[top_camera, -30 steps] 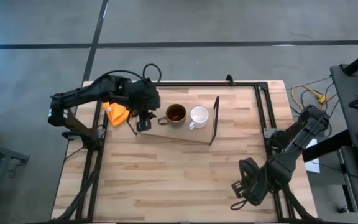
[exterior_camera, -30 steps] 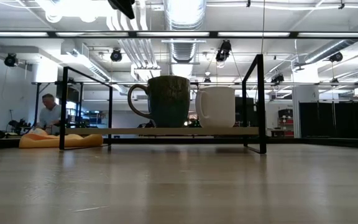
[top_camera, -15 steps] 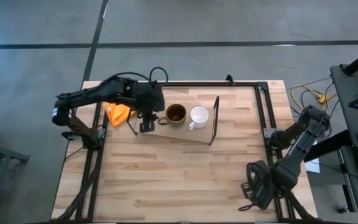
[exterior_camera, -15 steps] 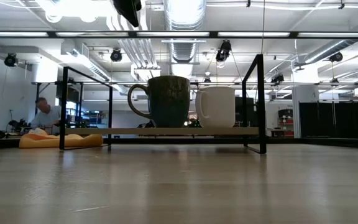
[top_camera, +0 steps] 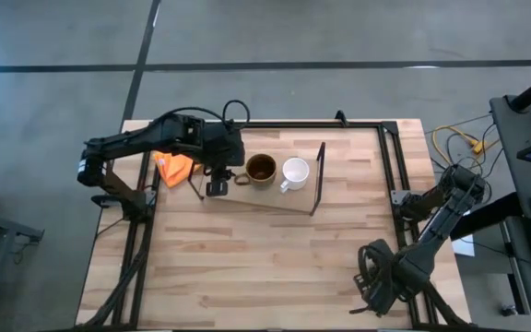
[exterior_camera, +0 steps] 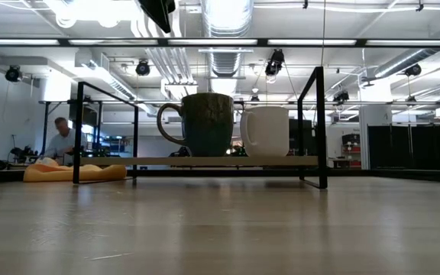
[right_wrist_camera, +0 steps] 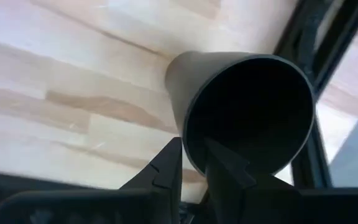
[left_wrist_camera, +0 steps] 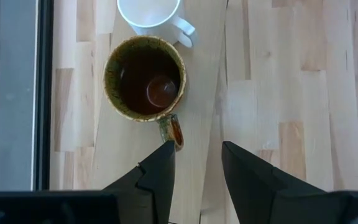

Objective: Stack small to large cups/mugs on shelf
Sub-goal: Put the black cup on the shelf

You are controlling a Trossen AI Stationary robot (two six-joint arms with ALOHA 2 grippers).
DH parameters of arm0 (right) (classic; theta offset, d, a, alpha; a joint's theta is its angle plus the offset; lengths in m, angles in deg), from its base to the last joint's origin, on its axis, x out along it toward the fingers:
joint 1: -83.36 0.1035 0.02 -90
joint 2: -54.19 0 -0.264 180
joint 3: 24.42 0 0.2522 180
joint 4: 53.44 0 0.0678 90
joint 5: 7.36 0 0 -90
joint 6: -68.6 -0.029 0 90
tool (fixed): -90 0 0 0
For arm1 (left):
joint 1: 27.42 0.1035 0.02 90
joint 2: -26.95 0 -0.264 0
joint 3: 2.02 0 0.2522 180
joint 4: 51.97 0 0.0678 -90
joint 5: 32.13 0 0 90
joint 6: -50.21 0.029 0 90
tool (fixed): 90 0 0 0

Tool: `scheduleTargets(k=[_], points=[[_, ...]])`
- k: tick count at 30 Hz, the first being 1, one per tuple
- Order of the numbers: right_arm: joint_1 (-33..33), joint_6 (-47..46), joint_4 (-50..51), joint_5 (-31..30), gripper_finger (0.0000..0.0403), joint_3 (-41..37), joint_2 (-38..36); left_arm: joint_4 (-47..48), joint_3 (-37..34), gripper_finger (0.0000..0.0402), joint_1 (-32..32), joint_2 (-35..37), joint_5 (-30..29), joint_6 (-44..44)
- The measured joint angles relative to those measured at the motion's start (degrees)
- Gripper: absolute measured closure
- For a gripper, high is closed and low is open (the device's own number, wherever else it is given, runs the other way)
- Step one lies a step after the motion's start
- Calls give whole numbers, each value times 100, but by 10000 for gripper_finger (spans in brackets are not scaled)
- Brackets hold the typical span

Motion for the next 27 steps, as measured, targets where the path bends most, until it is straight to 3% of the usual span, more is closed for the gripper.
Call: scheduleTargets(k=[24,27], points=[[24,164,60,0,355,-315,10,-4,0,283,0,2,0,0],[23,340,50,-3,370,-302,10,-3,0,283,0,4,0,0]])
